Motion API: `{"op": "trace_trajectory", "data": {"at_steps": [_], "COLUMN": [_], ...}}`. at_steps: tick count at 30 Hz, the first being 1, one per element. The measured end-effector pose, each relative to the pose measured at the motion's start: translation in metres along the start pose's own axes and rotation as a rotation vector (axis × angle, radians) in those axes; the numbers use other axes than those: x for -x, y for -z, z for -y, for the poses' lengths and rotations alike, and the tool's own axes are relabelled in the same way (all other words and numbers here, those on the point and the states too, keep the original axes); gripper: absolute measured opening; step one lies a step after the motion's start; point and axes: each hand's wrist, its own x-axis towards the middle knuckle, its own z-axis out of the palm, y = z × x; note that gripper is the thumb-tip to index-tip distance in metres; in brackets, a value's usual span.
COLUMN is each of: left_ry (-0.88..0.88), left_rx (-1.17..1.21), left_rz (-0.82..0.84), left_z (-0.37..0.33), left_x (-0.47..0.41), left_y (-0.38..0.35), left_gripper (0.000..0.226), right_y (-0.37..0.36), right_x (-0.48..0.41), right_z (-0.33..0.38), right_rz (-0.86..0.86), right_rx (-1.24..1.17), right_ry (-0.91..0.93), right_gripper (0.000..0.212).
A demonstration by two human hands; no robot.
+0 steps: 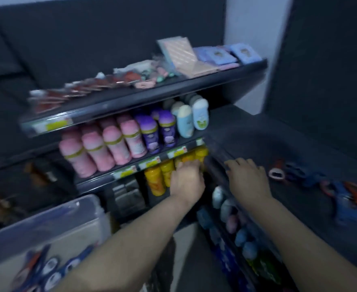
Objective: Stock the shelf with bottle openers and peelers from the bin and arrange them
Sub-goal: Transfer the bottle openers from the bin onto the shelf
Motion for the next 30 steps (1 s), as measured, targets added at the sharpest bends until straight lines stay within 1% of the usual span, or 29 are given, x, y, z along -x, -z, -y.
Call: {"op": "trace_trajectory", "data": {"at_steps": [3,5,8,11,14,16,19,21,25,26,28,29,30], "left_ry": [0.158,0.229,0.329,0.445,0.558,0.633,0.737,0.761,0.789,0.800,0.811,0.818,0.827], "left_rx": [-0.012,-0.007,-0.017,-0.026,-0.038,-0.059,-0.061,-0.066,-0.060,-0.036,0.008,0.025,0.036], "left_rz": [0.000,-0.014,-0.037,-0.024,0.048,0.138,0.272,0.326,0.384,0.392,0.408,0.413,0.417], "left_z": [0.070,0.115,0.181,0.245,0.303,0.337,0.376,0.392,0.408,0.408,0.410,0.411,0.411], "left_x": [0.034,0.059,0.092,0.124,0.159,0.182,0.212,0.226,0.245,0.248,0.254,0.257,0.260], "left_y": [0.028,0.047,0.074,0.098,0.115,0.122,0.131,0.134,0.136,0.136,0.134,0.134,0.133], "left_gripper": [0.022,0.024,0.020,0.020,0.023,0.026,0.029,0.028,0.038,0.039,0.045,0.048,0.050], "right_y": [-0.016,-0.024,-0.039,-0.057,-0.076,-0.088,-0.107,-0.122,-0.152,-0.160,-0.176,-0.184,-0.189], "right_x": [0.001,0.006,0.017,0.030,0.041,0.048,0.057,0.063,0.078,0.082,0.093,0.097,0.101], "right_z": [0.073,0.120,0.184,0.240,0.292,0.325,0.363,0.378,0.397,0.398,0.396,0.393,0.392], "right_rz": [0.032,0.045,0.087,0.138,0.209,0.276,0.414,0.531,0.766,0.795,0.827,0.831,0.812], "right_rx": [-0.064,-0.095,-0.129,-0.171,-0.172,-0.177,-0.213,-0.197,-0.041,-0.014,-0.068,-0.072,-0.014], "right_ry": [0.141,0.227,0.336,0.429,0.498,0.533,0.517,0.486,0.378,0.342,0.281,0.291,0.335], "right_gripper": [0.029,0.028,0.029,0.031,0.029,0.030,0.034,0.036,0.035,0.038,0.043,0.041,0.040]}}
